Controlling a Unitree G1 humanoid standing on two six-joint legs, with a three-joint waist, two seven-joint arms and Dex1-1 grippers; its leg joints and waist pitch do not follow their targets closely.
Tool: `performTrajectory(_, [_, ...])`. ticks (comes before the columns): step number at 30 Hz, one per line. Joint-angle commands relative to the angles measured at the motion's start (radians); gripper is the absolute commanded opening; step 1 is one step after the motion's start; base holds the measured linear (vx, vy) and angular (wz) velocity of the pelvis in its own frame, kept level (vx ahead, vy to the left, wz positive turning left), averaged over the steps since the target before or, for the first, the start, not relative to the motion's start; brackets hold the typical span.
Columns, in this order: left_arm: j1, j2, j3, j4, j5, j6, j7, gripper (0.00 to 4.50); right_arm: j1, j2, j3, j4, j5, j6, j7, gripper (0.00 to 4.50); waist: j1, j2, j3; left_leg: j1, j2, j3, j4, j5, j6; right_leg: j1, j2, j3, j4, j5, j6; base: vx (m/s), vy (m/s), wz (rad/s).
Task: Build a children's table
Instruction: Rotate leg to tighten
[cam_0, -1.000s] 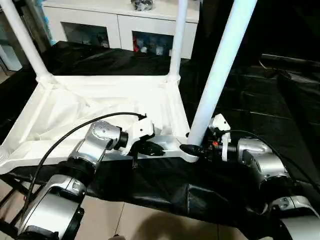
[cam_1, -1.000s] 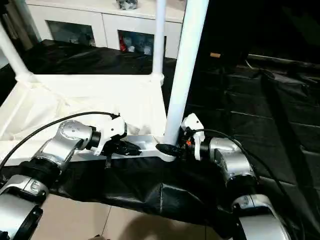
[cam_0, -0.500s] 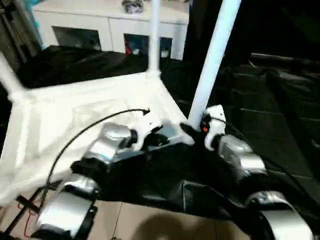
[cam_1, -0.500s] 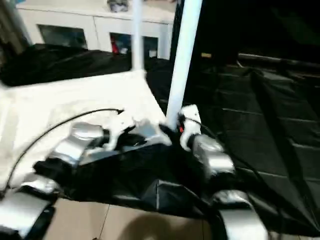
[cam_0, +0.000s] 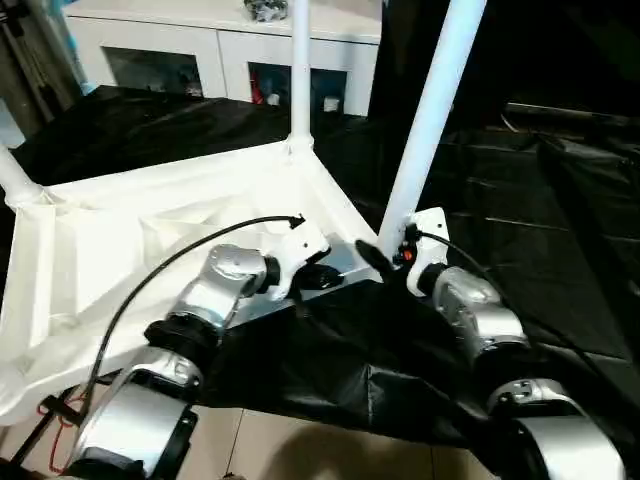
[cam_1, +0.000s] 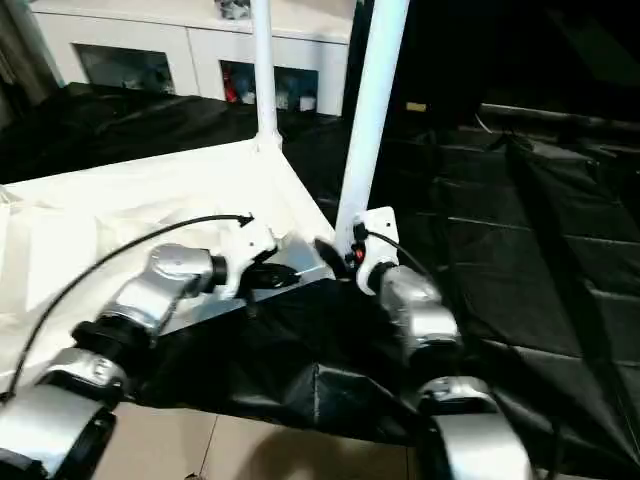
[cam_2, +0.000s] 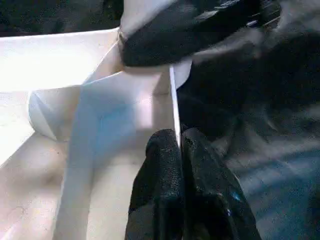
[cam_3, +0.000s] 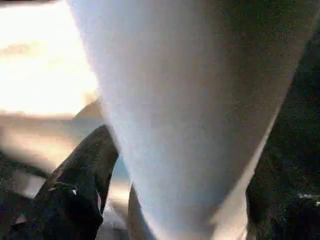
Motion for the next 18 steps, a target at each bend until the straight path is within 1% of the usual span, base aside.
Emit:
performTrajectory(1, [-0.004,-0.010,-0.045,-0.027,-0.009,-0.045,-0.059,0.00,0.034,0.012,0.116,-0.029,-0.003,0.018,0.197,3.81,0.006,0.011,-0.054,0.000,0.024,-0.001,-0.062,-0.249,0.047,0.056,-0.058,0.043,-0.075,-0.141,-0.239,0.000,0.000,0.00])
performTrajectory(2, [-0.004,-0.010,-0.045,-0.027,-0.009,-0.045,-0.059,0.00,0.034,0.012,0.116,-0.029,-0.003,0.018,0.197,3.81,0.007,0.010,-0.055,0.001,0.025,0.001,-0.059,-0.247,0.049,0.056,-0.057,0.042,-0.075,-0.136,-0.240,0.000,0.000,0.00])
performTrajectory(4, [0.001,0.020,-0.045,-0.029,-0.016,-0.084,-0.116,0.00,0.056,-0.034,0.132,-0.072,0.017,0.023,0.310,3.81,0.012,0.013,-0.054,0.001,0.027,0.002,-0.059,-0.251,0.051,0.054,-0.058,0.042,-0.073,-0.139,-0.251,0.000,0.000,0.00])
performTrajectory(6, [0.003,0.027,-0.044,-0.029,-0.020,-0.092,-0.134,0.00,0.060,-0.044,0.135,-0.079,0.019,0.024,0.336,3.81,0.015,0.012,-0.054,0.002,0.028,0.002,-0.060,-0.251,0.051,0.053,-0.058,0.042,-0.072,-0.137,-0.255,0.000,0.000,0.00])
performTrajectory(7, [0.004,0.038,-0.046,-0.030,-0.021,-0.095,-0.157,0.00,0.064,-0.058,0.138,-0.089,0.025,0.033,0.369,3.81,0.016,0.013,-0.055,0.003,0.029,0.002,-0.060,-0.250,0.049,0.053,-0.058,0.041,-0.071,-0.140,-0.259,0.000,0.000,0.00])
performTrajectory(8, [0.002,0.049,-0.046,-0.024,-0.021,-0.100,-0.173,0.00,0.071,-0.075,0.143,-0.107,0.036,0.046,0.405,3.81,0.016,0.011,-0.054,0.003,0.029,0.002,-0.060,-0.253,0.049,0.053,-0.058,0.041,-0.071,-0.143,-0.259,0.000,0.000,0.00])
performTrajectory(9, [-0.001,0.057,-0.046,-0.019,-0.021,-0.104,-0.181,0.00,0.075,-0.086,0.146,-0.119,0.043,0.054,0.427,3.58,0.019,0.011,-0.054,0.004,0.029,0.002,-0.059,-0.251,0.052,0.054,-0.058,0.042,-0.072,-0.144,-0.258,0.000,0.000,0.00])
performTrajectory(10, [-0.004,0.063,-0.045,-0.013,-0.020,-0.108,-0.189,0.00,0.078,-0.096,0.149,-0.131,0.048,0.069,0.449,3.58,0.019,0.011,-0.055,0.002,0.029,0.002,-0.058,-0.245,0.052,0.055,-0.059,0.042,-0.069,-0.137,-0.259,0.000,0.000,0.00])
performTrajectory(12, [-0.012,0.071,-0.042,0.002,-0.020,-0.116,-0.198,0.00,0.084,-0.108,0.152,-0.147,0.054,0.087,0.484,3.47,0.025,0.009,-0.056,0.004,0.029,0.004,-0.057,-0.230,0.054,0.053,-0.060,0.043,-0.069,-0.124,-0.262,0.000,0.000,0.00])
performTrajectory(13, [-0.014,0.072,-0.041,0.005,-0.021,-0.117,-0.200,0.00,0.085,-0.111,0.154,-0.150,0.055,0.093,0.491,3.39,0.028,0.009,-0.056,0.004,0.028,0.004,-0.056,-0.222,0.055,0.054,-0.060,0.043,-0.068,-0.124,-0.261,0.000,0.000,0.00])
performTrajectory(14, [-0.017,0.073,-0.040,0.011,-0.021,-0.121,-0.204,0.00,0.086,-0.112,0.155,-0.153,0.055,0.100,0.500,3.39,0.032,0.009,-0.057,0.005,0.029,0.004,-0.056,-0.218,0.055,0.053,-0.060,0.043,-0.068,-0.122,-0.260,0.000,0.000,0.00])
performTrajectory(15, [-0.019,0.076,-0.040,0.016,-0.022,-0.122,-0.212,0.00,0.087,-0.115,0.158,-0.156,0.052,0.103,0.508,3.16,0.034,0.009,-0.056,0.004,0.029,0.004,-0.057,-0.214,0.053,0.053,-0.060,0.042,-0.067,-0.122,-0.259,0.000,0.000,0.00])
performTrajectory(16, [-0.020,0.078,-0.041,0.018,-0.022,-0.122,-0.217,0.00,0.088,-0.116,0.161,-0.157,0.050,0.105,0.513,3.07,0.035,0.009,-0.056,0.004,0.028,0.004,-0.056,-0.212,0.051,0.053,-0.061,0.042,-0.067,-0.122,-0.258,0.000,0.000,0.00])
performTrajectory(18, [-0.021,0.081,-0.040,0.021,-0.023,-0.122,-0.224,0.00,0.090,-0.116,0.168,-0.157,0.047,0.106,0.517,3.04,0.035,0.008,-0.056,0.004,0.029,0.003,-0.057,-0.212,0.046,0.053,-0.061,0.042,-0.067,-0.127,-0.256,0.000,0.000,0.00])
